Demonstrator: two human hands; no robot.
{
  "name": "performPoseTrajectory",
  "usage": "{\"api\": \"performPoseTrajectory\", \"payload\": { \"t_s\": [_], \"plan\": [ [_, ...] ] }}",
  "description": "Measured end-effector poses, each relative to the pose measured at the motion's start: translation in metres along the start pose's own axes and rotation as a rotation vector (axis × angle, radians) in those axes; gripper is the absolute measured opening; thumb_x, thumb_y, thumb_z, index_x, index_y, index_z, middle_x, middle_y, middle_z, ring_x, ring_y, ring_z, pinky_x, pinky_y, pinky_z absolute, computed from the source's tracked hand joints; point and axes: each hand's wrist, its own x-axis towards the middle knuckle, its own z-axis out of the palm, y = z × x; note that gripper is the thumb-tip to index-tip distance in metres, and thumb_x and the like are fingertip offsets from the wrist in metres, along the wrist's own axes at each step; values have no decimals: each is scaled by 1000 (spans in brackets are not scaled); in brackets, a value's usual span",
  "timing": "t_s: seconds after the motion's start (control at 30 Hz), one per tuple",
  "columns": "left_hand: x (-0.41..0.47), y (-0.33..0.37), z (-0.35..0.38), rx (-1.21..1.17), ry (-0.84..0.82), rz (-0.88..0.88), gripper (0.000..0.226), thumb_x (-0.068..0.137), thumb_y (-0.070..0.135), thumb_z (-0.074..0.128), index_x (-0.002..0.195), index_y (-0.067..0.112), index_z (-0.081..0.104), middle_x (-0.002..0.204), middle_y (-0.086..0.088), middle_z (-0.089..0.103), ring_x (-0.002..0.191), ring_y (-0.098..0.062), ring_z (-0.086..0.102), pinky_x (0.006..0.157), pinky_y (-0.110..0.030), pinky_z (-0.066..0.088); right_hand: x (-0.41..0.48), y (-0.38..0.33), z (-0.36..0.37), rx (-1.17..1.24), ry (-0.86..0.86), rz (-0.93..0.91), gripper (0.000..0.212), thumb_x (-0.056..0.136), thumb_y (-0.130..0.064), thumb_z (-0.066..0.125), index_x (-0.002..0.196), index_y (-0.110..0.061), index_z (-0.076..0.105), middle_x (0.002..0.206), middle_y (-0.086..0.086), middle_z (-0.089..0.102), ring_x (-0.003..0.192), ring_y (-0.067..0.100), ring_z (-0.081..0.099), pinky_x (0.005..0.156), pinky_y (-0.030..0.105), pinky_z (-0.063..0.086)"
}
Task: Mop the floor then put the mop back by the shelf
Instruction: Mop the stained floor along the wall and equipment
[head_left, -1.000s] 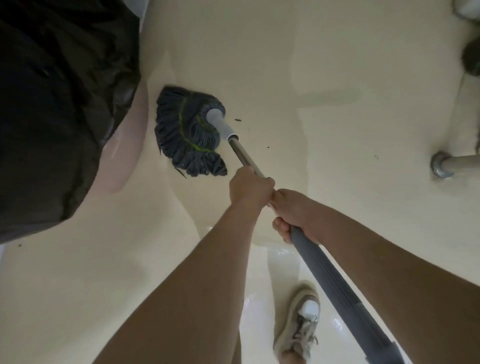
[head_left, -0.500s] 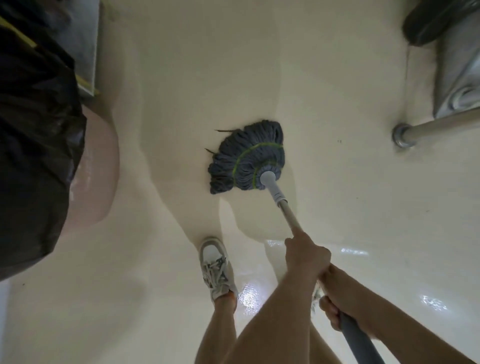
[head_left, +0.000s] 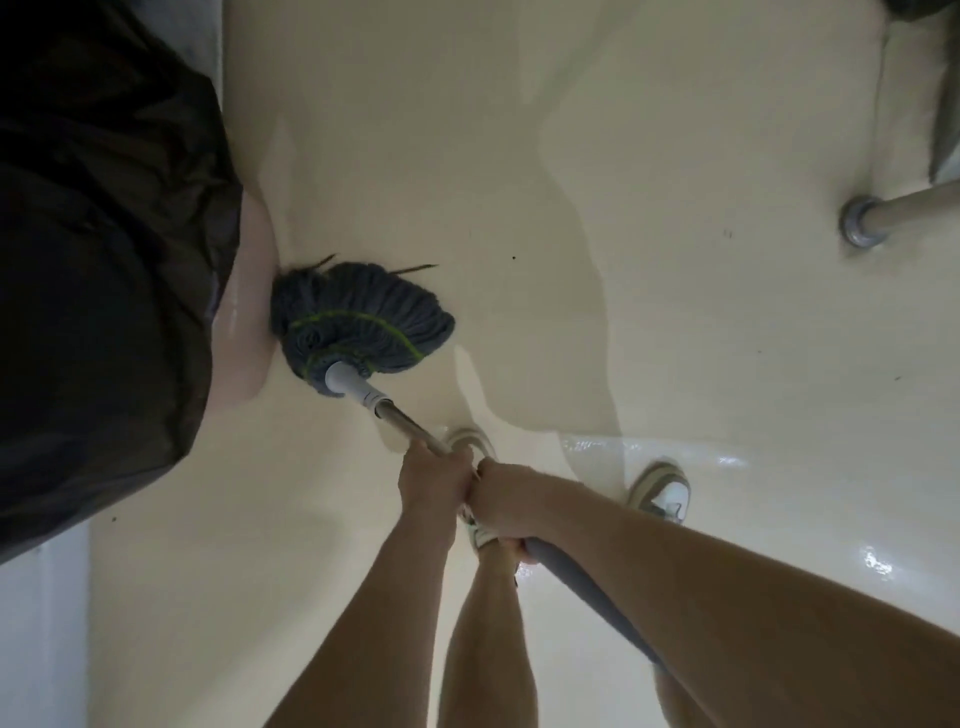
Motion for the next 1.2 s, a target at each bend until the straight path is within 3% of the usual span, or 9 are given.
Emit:
{"api": "performPoseTrajectory", "payload": {
  "t_s": [0.1, 0.2, 0.33, 0.5, 0.63, 0.73, 0.87, 1.0, 1.2],
  "plan": [
    [-3, 3, 11, -159, -13, -96, 29, 80, 15, 59, 103, -2, 54, 81, -10, 63, 84, -35, 66, 78, -42, 56, -4, -3, -14, -196, -28, 54, 11, 93, -2, 42, 89, -11, 45, 68, 6, 47, 47, 15, 42, 38, 24, 32],
    [-11, 19, 38, -261, -70, -142, 33, 80, 8, 58, 109, -7, 54, 69, -9, 58, 64, -28, 60, 63, -34, 51, -13, 7, -39, -374, 15, 110, 31, 86, 8, 42, 116, -1, 47, 76, 13, 56, 49, 19, 47, 33, 24, 32],
    [-31, 40, 77, -341, -192, -187, 10, 84, 9, 55, 90, 6, 48, 69, -8, 51, 54, -19, 48, 51, -26, 39, -19, 37, -81, -472, 84, 110, 26, 97, -6, 36, 112, -3, 57, 92, 13, 67, 49, 21, 55, 32, 21, 36],
    [-42, 76, 123, -300, -253, -109, 43, 71, 17, 62, 111, 0, 56, 94, -17, 69, 74, -26, 65, 82, -46, 60, -25, 77, -135, -479, 215, 22, 29, 102, -18, 34, 105, -8, 61, 77, 3, 61, 58, 18, 55, 46, 24, 37],
    [-44, 115, 174, -179, -240, 39, 45, 63, 21, 65, 101, -1, 57, 91, -17, 67, 87, -34, 70, 83, -53, 59, -2, 121, -178, -248, 230, 34, 20, 99, -16, 41, 88, -8, 56, 77, 10, 63, 68, 28, 66, 53, 29, 45],
    [-47, 139, 224, 6, -232, 132, 44, 55, 27, 63, 91, 4, 56, 90, -19, 68, 94, -38, 70, 82, -52, 59, -4, 163, -217, 78, 199, -22, 21, 103, -22, 38, 91, -7, 47, 63, 6, 47, 49, 18, 49, 44, 24, 35],
    [-75, 162, 302, 244, -263, 268, 52, 60, 32, 62, 101, 0, 59, 92, -18, 71, 88, -37, 71, 82, -47, 60, -26, 231, -263, 365, 193, -22, 27, 105, -31, 34, 98, -8, 46, 57, 5, 40, 42, 16, 38, 42, 24, 31],
    [-111, 171, 382, 505, -306, 394, 48, 83, 29, 61, 122, 3, 53, 106, -12, 69, 98, -30, 66, 79, -28, 51, -40, 308, -288, 665, 244, 69, 41, 104, -41, 34, 101, -3, 51, 40, 2, 33, 23, 13, 29, 36, 13, 28],
    [-164, 156, 464, 820, -484, 508, 65, 86, 21, 56, 144, 5, 30, 71, 4, 43, 63, -16, 48, 49, -23, 35, -59, 388, -272, 992, 317, 191, 41, 100, -44, 33, 103, -8, 52, 47, 9, 38, 33, 18, 28, 39, 20, 31]
  ]
}}
